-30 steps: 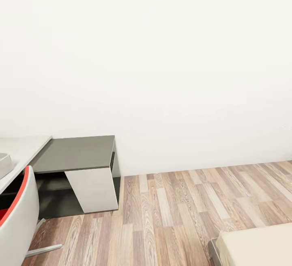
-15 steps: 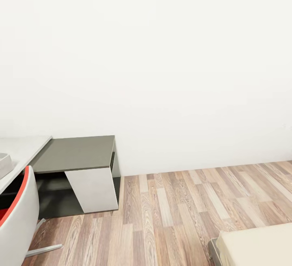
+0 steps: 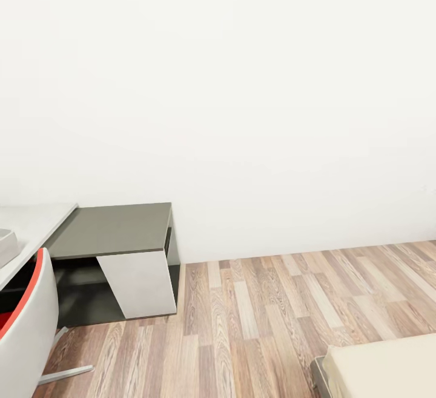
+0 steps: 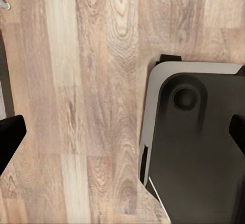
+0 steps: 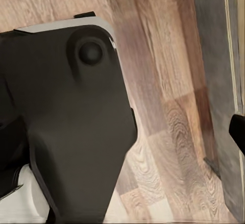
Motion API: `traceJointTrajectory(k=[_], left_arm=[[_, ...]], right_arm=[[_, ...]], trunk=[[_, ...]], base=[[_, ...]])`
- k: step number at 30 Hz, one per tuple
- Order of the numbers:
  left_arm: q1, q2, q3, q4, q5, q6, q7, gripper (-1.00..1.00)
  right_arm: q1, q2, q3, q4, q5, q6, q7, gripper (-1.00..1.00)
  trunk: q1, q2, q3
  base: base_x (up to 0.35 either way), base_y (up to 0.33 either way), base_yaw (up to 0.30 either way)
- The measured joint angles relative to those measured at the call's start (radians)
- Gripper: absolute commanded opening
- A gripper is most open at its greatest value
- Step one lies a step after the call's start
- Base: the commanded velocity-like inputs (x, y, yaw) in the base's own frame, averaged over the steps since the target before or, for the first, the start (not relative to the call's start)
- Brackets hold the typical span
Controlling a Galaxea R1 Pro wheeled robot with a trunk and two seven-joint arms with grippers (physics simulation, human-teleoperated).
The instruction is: Put all the toys in the child's room - the three board games (two on the bed and one on the table), the two jigsaw puzzles on the table, and the tennis ball on the table - inside the toy box on the table in the child's room.
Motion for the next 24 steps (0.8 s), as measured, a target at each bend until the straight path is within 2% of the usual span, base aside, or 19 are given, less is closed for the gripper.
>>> traceJointTrajectory(k=[3, 6, 8, 14, 24], left_arm=[[0.004, 0.000, 0.000, 0.000, -0.001, -0.001, 0.000, 1.00], [0.008, 0.000, 0.000, 0.001, -0.001, -0.002, 0.000, 1.00], [0.009, 0.000, 0.000, 0.001, -0.001, -0.003, 0.000, 1.00], [0.010, -0.001, 0.000, 0.001, -0.001, -0.004, 0.000, 1.00], [0.010, -0.013, 0.007, -0.007, -0.001, -0.006, 0.000, 1.00]], right_arm=[[0.011, -0.018, 0.002, 0.001, 0.001, 0.002, 0.061, 1.00], [0.022, -0.048, 0.004, 0.004, -0.001, 0.006, 0.140, 1.00], [0.034, -0.056, 0.004, 0.005, -0.001, 0.007, 0.163, 1.00], [0.059, -0.060, 0.003, 0.007, -0.003, 0.002, 0.172, 1.00], [0.063, -0.060, -0.004, 0.001, -0.002, -0.005, 0.171, 1.00]], trunk=[[0.000, 0.000, 0.000], [0.000, 0.000, 0.000], [0.000, 0.000, 0.000], [0.000, 0.000, 0.000], [0.000, 0.000, 0.000]], base=[[0.000, 0.000, 0.000], [0.000, 0.000, 0.000], [0.000, 0.000, 0.000], [0.000, 0.000, 0.000], [0.000, 0.000, 0.000]])
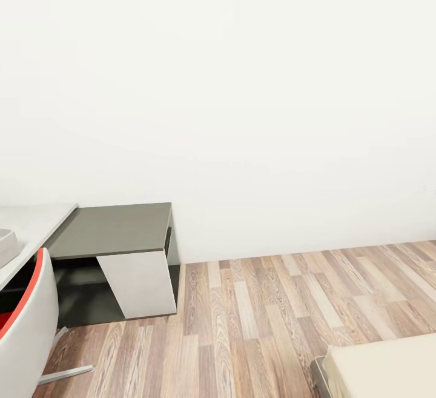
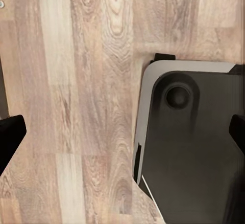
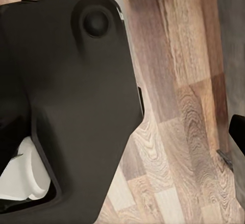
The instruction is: Put all the toys in the child's room - the three board games (two on the bed and one on the table), the two jigsaw puzzles on the table, and the tennis ball on the table - inside the toy box on the table in the child's room.
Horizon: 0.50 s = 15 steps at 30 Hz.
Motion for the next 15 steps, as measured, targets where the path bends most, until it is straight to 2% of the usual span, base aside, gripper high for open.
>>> traceJointTrajectory(k=[6, 15], left_arm=[[0.000, -0.033, 0.002, 0.000, 0.001, 0.002, -0.001, 1.00], [0.000, -0.039, 0.002, 0.000, 0.001, 0.002, -0.001, 1.00]], right_arm=[[0.000, 0.000, 0.000, 0.001, 0.000, 0.000, 0.000, 1.00], [0.000, 0.000, 0.000, 0.002, 0.001, -0.001, 0.000, 1.00]], trunk=[[0.000, 0.000, 0.000], [0.000, 0.000, 0.000]], base=[[0.000, 0.000, 0.000], [0.000, 0.000, 0.000]])
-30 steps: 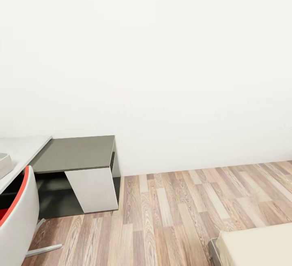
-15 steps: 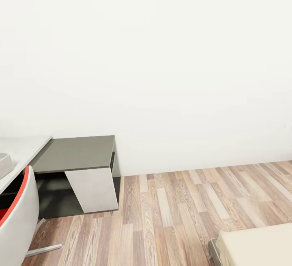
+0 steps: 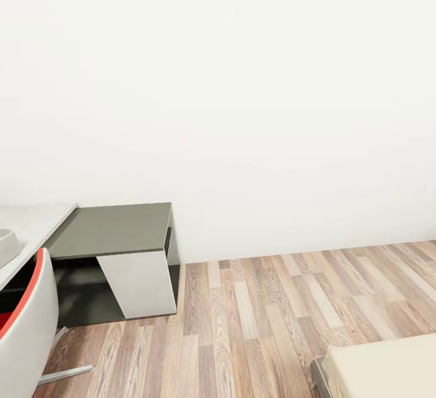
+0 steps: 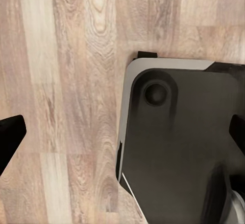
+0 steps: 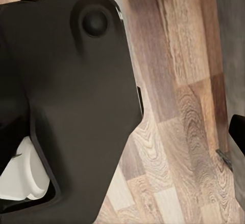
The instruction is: Put all the toys in the child's room - the three board games (two on the bed and one on the table), the two jigsaw puzzles on the table, and the tennis ball on the table - inside the toy box on the table in the child's room.
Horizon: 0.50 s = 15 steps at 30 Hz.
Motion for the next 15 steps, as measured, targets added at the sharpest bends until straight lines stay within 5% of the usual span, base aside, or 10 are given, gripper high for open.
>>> traceJointTrajectory(k=[15], left_arm=[[0.000, 0.000, 0.000, 0.000, 0.000, 0.000, 0.000, 1.00]], right_arm=[[0.000, 0.000, 0.001, -0.001, 0.000, 0.000, 0.000, 1.00]], trunk=[[0.000, 0.000, 0.000]], base=[[0.000, 0.000, 0.000]])
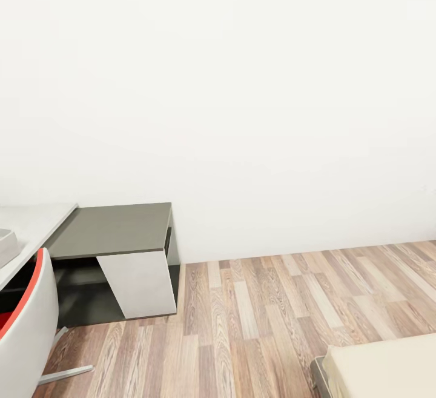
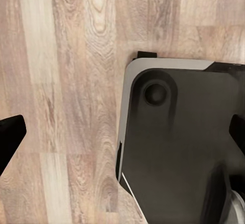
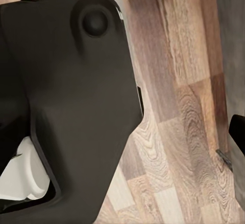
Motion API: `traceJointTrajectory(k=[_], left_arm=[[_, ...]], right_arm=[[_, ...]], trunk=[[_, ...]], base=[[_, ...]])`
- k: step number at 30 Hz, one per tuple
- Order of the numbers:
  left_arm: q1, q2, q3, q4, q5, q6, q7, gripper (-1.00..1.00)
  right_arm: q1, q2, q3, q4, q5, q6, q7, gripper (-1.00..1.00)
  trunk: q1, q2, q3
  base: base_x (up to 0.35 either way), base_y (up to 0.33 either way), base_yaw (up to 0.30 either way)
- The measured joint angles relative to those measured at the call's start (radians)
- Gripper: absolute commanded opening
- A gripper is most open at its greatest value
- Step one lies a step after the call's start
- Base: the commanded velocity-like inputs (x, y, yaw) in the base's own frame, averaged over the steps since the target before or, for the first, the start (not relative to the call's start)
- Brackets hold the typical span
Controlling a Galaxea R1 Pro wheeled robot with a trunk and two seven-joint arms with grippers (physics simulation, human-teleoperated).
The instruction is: Put all the toys in the child's room - the three board games (two on the bed and one on the table), the two jigsaw puzzles on the table, and the tennis ball on the table - inside the toy box on the table in the child's room.
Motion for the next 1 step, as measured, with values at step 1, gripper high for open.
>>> traceJointTrajectory(k=[1], left_arm=[[0.000, 0.000, 0.000, 0.000, 0.000, 0.000, 0.000, 1.00]], right_arm=[[0.000, 0.000, 0.000, 0.000, 0.000, 0.000, 0.000, 1.00]], trunk=[[0.000, 0.000, 0.000]], base=[[0.000, 0.000, 0.000]])
